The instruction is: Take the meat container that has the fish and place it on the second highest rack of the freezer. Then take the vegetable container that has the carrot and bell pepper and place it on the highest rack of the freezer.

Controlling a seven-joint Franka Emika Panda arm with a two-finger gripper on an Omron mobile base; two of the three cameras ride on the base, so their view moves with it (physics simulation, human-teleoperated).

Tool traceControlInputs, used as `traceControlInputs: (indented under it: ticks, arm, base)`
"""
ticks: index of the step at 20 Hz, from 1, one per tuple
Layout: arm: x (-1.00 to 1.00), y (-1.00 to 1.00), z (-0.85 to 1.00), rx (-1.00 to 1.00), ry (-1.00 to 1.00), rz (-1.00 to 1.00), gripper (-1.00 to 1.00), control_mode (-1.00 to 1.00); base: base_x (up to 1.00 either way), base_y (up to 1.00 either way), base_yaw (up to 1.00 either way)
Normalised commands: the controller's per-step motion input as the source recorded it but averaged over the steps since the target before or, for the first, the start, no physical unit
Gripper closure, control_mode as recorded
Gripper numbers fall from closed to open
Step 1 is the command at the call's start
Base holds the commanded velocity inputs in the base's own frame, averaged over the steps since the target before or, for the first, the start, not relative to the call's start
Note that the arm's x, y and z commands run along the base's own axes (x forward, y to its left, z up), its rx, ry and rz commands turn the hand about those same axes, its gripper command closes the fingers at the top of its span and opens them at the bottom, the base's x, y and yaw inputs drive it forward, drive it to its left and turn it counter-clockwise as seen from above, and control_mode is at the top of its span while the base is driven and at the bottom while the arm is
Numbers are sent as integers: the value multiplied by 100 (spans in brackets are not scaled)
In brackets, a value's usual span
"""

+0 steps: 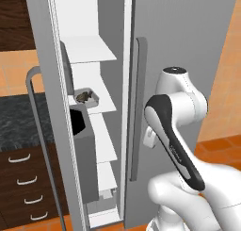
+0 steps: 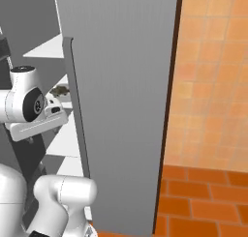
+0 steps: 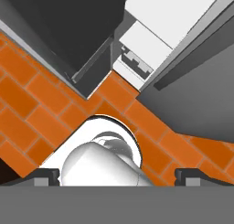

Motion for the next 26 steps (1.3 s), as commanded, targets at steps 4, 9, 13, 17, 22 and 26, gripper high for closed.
traceControlInputs:
  ticks: [4, 9, 13, 17, 22, 26]
  arm:
    - [0, 0, 0, 0, 0, 0, -100, 100]
    - [0, 0, 0, 0, 0, 0, -100, 100]
    - [0, 0, 0, 0, 0, 0, -100, 100]
    - [0, 0, 0, 0, 0, 0, -100, 100]
    - [0, 0, 0, 0, 0, 0, -100, 100]
    - [0, 0, 0, 0, 0, 0, -100, 100]
  base:
    - [-27, -8, 3]
    - [-38, -13, 47]
    - [-89, -41, 44]
    - [-100, -62, 13]
    - [-86, -96, 34]
    - [-58, -100, 29]
